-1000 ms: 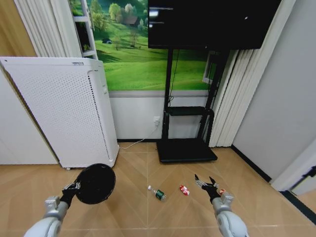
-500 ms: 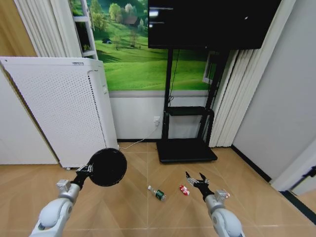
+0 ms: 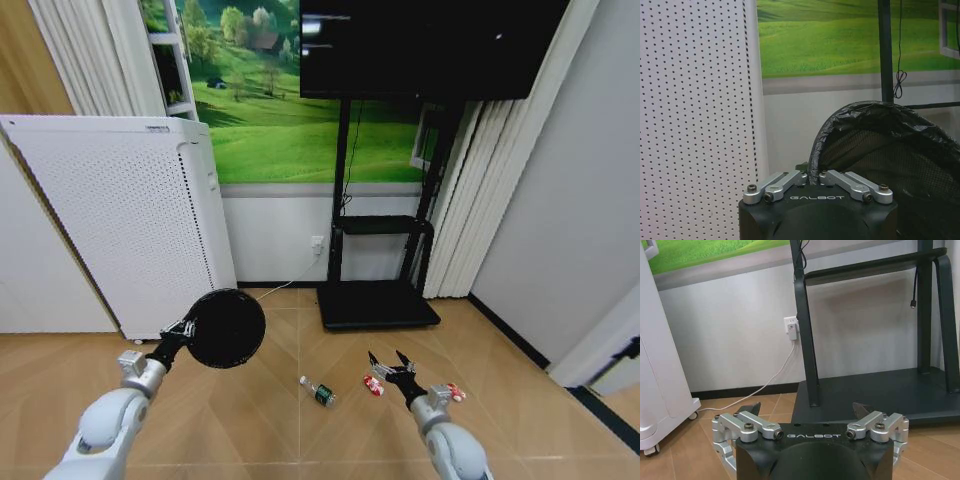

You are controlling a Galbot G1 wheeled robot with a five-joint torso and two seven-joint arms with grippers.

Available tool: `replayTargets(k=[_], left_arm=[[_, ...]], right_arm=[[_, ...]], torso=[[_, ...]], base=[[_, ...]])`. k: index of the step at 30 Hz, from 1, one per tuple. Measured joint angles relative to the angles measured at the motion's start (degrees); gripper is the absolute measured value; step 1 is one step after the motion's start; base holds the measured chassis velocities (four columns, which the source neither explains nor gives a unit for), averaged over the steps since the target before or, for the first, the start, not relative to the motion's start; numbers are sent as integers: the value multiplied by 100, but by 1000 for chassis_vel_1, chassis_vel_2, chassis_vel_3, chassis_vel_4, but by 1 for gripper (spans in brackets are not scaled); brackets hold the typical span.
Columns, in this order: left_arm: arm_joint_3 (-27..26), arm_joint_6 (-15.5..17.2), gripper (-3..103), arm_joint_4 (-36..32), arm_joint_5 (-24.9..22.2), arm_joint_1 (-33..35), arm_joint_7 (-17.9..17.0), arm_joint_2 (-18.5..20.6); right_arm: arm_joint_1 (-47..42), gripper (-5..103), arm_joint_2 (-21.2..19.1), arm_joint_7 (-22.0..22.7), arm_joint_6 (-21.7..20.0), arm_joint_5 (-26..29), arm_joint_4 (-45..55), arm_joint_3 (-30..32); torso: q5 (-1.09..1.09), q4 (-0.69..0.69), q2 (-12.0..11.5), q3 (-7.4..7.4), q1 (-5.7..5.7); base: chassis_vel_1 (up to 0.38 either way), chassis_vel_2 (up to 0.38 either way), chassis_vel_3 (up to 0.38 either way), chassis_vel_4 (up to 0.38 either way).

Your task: Pick up the trash bin and place the garbage on the floor into it.

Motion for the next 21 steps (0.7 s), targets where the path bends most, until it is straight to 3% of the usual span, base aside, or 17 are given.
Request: replayTargets(k=[8, 10, 21], left_arm=[[15, -3, 4, -13, -78, 9, 168, 49], [121, -102, 4, 131, -172, -89, 433, 55], [552, -210, 4, 367, -101, -319, 692, -1]], right_arm=[[-6, 100, 15, 0, 11, -48, -11, -15], [-17, 100, 32, 1, 12, -76, 7, -18], [-88, 100, 41, -32, 36, -175, 79, -39]], torso=[[0, -1, 1, 0, 0], [-2, -2, 0, 1, 0], [0, -2, 0, 2, 2]], base=[[-114, 114, 117, -104], [-189, 195, 201, -201], [-125, 134, 139, -139]])
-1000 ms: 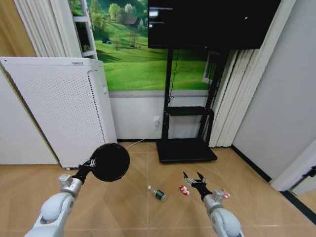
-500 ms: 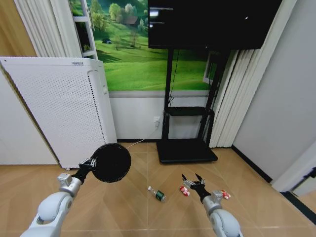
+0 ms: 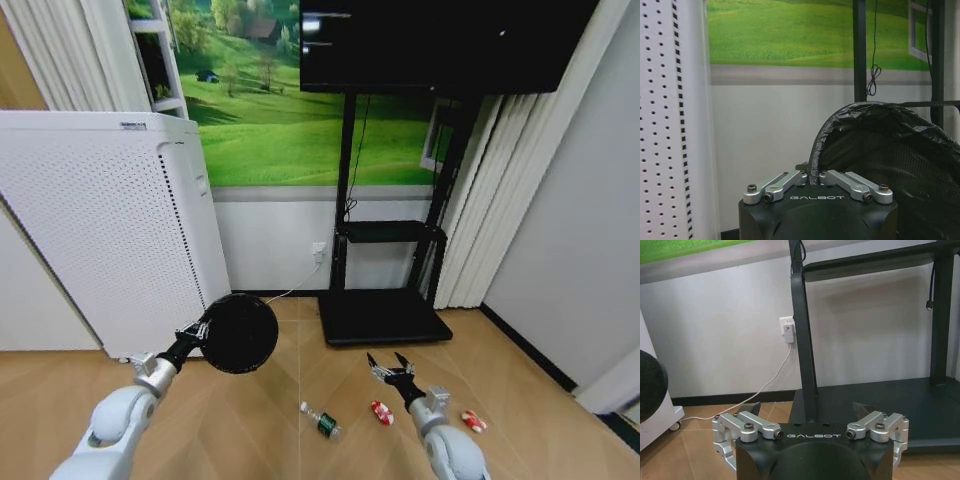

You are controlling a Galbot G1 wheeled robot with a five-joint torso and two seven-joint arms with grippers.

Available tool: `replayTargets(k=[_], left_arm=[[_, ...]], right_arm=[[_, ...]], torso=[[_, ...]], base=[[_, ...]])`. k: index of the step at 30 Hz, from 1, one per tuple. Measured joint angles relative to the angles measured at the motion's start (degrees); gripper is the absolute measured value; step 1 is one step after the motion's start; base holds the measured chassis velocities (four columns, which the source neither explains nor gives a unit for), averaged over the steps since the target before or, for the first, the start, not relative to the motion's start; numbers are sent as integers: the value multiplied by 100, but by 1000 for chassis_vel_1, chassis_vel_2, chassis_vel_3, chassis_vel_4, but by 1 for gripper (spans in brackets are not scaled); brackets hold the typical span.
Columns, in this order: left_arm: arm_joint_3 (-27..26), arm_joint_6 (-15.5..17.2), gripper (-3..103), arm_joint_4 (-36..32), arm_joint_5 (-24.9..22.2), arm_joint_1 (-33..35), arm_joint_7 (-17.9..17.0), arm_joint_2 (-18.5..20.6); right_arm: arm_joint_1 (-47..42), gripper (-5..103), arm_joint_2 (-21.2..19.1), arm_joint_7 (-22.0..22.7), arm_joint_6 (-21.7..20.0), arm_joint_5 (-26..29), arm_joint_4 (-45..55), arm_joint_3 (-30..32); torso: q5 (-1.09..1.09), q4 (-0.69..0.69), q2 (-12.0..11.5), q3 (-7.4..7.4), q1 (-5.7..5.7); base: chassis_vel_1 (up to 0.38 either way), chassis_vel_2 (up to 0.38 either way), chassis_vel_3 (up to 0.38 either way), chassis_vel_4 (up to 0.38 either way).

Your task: Pick up the trash bin and place the garbage on the floor into it.

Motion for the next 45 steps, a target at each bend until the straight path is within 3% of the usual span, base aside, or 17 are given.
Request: replayTargets(k=[8, 13, 18, 29, 32, 45], left_arm=[[178, -16, 4, 115, 5, -187, 13, 27], [197, -11, 4, 135, -34, -290, -21, 134], [183, 6, 4, 148, -73, -300, -40, 246], [383, 68, 4, 207, -61, -418, -134, 269], [461, 98, 4, 166, -28, -448, -170, 257], [302, 149, 4, -186, -30, -206, -186, 257]], right_arm=[[33, 100, -152, -116, -63, -118, -108, -305], [129, 100, -548, -339, 13, -534, -685, -1010], [98, 100, -698, -457, 77, -767, -1058, -1544], [261, 100, -445, -464, 126, -907, -1938, -2457], [585, 100, -235, -456, 240, -1102, -2415, -2559], [1219, 100, -78, -438, 322, -1417, -3341, -2472]], torso=[[0, 2, 1, -2, -2], [0, 2, 0, -1, -2], [-1, 2, 0, -2, -2], [0, 1, 0, -1, -2], [-1, 1, 0, -1, -2], [0, 1, 0, -1, -2]], base=[[34, -25, -34, 42], [0, 0, 0, 0], [0, 0, 0, 0], [0, 0, 0, 0], [0, 0, 0, 0], [0, 0, 0, 0]])
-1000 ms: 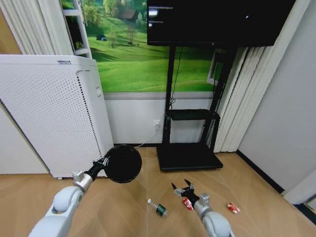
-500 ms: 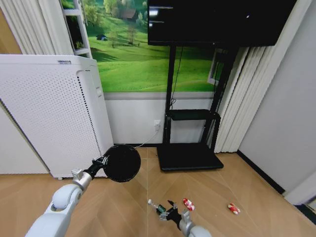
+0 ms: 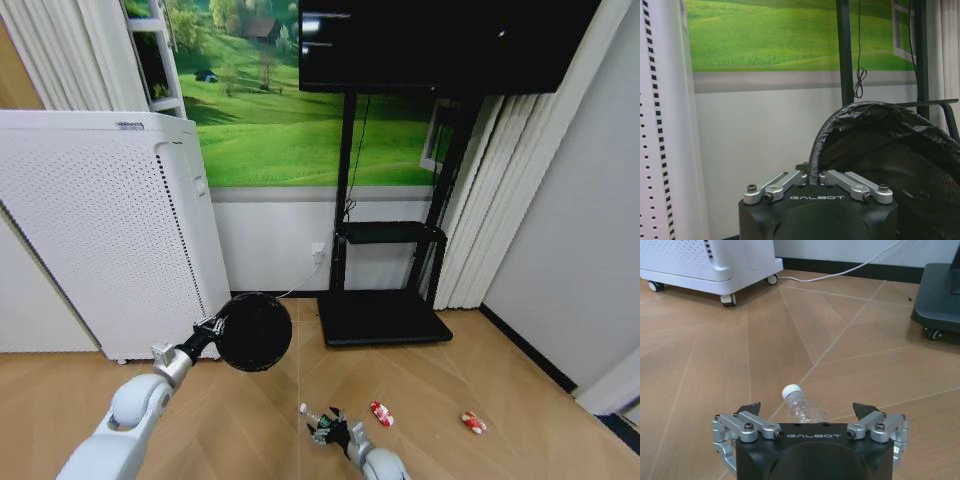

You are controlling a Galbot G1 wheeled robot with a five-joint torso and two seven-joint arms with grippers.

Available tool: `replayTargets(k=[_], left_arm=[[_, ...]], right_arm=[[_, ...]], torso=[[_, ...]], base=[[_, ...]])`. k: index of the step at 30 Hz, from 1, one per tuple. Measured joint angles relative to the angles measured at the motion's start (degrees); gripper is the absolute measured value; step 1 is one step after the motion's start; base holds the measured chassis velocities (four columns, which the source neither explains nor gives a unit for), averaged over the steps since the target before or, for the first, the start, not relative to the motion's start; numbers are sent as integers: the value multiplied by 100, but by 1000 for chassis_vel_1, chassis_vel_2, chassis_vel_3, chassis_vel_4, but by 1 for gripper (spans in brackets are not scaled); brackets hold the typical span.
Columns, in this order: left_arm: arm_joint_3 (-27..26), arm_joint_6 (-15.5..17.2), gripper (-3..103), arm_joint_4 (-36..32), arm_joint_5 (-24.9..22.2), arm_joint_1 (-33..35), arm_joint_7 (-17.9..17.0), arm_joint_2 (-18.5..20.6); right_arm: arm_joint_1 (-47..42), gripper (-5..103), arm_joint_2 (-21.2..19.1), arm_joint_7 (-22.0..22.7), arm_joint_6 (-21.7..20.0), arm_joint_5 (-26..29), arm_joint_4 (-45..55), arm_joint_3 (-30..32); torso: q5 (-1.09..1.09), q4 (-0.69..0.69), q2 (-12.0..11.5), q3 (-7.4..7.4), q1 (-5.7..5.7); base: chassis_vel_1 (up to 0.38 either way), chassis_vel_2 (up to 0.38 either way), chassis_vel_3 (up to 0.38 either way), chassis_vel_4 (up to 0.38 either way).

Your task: Pick up the trash bin and place the garbage on the floor into it.

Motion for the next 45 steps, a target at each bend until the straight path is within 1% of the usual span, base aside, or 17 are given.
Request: replayTargets(k=[7, 15, 22, 31, 32, 34, 36, 37, 38, 39, 40, 42, 43, 45], left_arm=[[-153, 4, 4, -62, -28, 81, 9, -3], [-224, -2, 4, -35, -69, 72, 39, -4], [-309, -27, 4, -27, -105, 111, 100, -5], [-402, -48, 4, -32, -133, 182, 167, -19], [-411, -50, 4, -32, -133, 193, 174, -26], [-416, -53, 4, -32, -133, 198, 179, -29], [-428, -62, 4, -33, -134, 201, 186, -32], [-430, -62, 4, -32, -135, 201, 188, -32], [-430, -62, 4, -32, -135, 201, 188, -32], [-436, -63, 4, -32, -143, 198, 194, -31], [-436, -63, 4, -32, -143, 198, 194, -31], [-449, -63, 4, -23, -169, 178, 217, -16], [-449, -63, 4, -23, -169, 178, 217, -16], [-458, -63, 4, -2, -177, 171, 239, -5]], right_arm=[[307, 100, 145, 31, -18, -184, -512, -47], [393, 100, 226, 72, -24, -331, -780, -106], [511, 100, 308, 73, 72, -652, -1153, 105], [474, 100, 319, 24, 78, -796, -1279, 240], [474, 102, 332, 24, 77, -808, -1293, 247], [475, 102, 342, 26, 76, -816, -1303, 252], [484, 98, 383, 39, 75, -846, -1349, 267], [489, 94, 395, 52, 75, -848, -1364, 270], [489, 94, 395, 52, 75, -848, -1364, 270], [497, 88, 416, 73, 75, -847, -1388, 280], [497, 88, 416, 73, 75, -847, -1388, 280], [500, 78, 452, 83, 75, -810, -1398, 316], [500, 78, 452, 83, 75, -810, -1398, 316], [499, 67, 453, 91, 75, -785, -1395, 318]], torso=[[0, 1, 0, 0, 0], [0, 0, 0, 0, 0], [0, 0, 0, 0, 0], [0, 0, 0, 0, 0], [0, 0, 0, 0, 0], [0, 0, 0, 0, 0], [1, 0, 0, 0, 0], [1, 0, 0, 0, 0], [1, 0, 0, 0, 0], [0, 0, 0, 0, 0], [0, 0, 0, 0, 0], [1, 0, 0, 0, 0], [1, 0, 0, 0, 0], [1, 0, 0, 0, 0]], base=[[0, 0, 0, 0], [0, 0, 0, 0], [0, 0, 0, 0], [0, 0, 0, 0], [0, 0, 0, 0], [0, 0, 0, 0], [0, 0, 0, 0], [0, 0, 0, 0], [0, 0, 0, 0], [0, 0, 0, 0], [0, 0, 0, 0], [0, 0, 0, 0], [0, 0, 0, 0], [0, 0, 0, 0]])
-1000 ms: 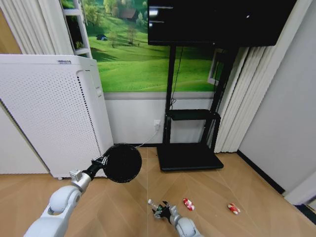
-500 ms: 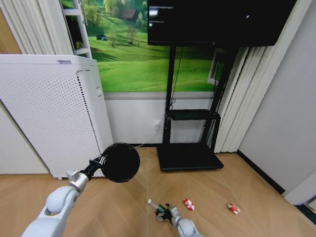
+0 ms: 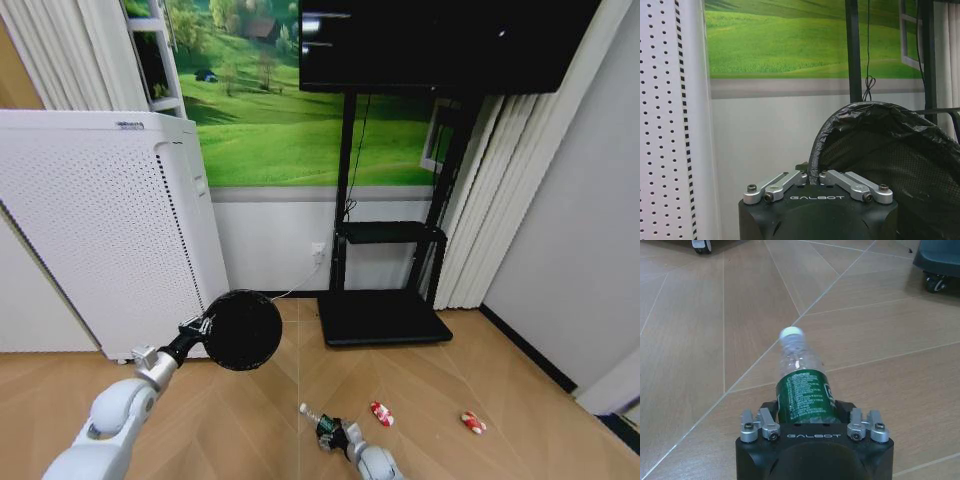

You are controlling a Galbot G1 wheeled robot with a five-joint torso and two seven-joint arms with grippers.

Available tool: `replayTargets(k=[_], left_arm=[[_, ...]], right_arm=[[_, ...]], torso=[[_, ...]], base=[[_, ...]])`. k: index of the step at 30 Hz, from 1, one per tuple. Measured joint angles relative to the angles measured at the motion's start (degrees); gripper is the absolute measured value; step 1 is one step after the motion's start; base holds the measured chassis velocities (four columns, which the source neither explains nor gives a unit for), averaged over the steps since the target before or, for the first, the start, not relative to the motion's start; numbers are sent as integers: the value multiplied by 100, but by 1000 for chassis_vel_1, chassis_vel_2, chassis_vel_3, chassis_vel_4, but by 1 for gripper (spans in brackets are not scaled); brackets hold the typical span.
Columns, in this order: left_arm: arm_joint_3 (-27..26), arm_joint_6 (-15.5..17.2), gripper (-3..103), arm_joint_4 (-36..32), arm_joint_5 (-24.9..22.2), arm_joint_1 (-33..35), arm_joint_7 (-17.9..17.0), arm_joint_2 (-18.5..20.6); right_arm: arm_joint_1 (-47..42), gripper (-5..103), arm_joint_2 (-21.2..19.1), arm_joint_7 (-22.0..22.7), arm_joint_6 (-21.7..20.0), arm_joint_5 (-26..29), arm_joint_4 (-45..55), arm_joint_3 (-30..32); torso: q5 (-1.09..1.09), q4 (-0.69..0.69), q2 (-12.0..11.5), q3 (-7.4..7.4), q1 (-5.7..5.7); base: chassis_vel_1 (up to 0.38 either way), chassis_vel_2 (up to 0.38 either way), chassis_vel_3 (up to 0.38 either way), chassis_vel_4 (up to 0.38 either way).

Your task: Pick up the trash bin and place the garbage on the floor into it.

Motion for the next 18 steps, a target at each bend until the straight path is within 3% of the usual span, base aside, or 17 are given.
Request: replayTargets(k=[4, 5, 7, 8, 17, 18], left_arm=[[0, 0, 4, 19, 0, -7, 14, 0], [0, 0, 4, 34, 0, -9, 15, -11], [-1, 0, 4, 47, 0, -9, 15, -23], [-4, -2, 4, 59, 2, -3, 15, -41], [-206, -62, 4, 183, 27, 71, -2, -123], [-279, -77, 4, 192, 29, 127, -38, -156]], right_arm=[[-11, 56, -12, 25, 0, 27, 53, 7], [-27, 46, -26, 41, 2, 48, 109, 36], [-56, 46, -47, 69, 8, 76, 184, 66], [-149, 36, -98, 112, 12, 177, 396, 138], [-894, 24, -404, 206, -66, 984, 2061, 931], [-915, 24, -449, 260, -90, 1141, 2219, 1010]], torso=[[0, 0, 0, 0, 0], [1, 0, 0, 0, 0], [0, 0, 0, 0, 0], [1, 0, 0, 0, 0], [0, -5, 0, 0, 0], [1, 0, 0, 0, 0]], base=[[0, 0, 0, 0], [0, 0, 0, 0], [0, 0, 0, 0], [0, 0, 0, 0], [0, 0, 0, 0], [0, 0, 0, 0]])
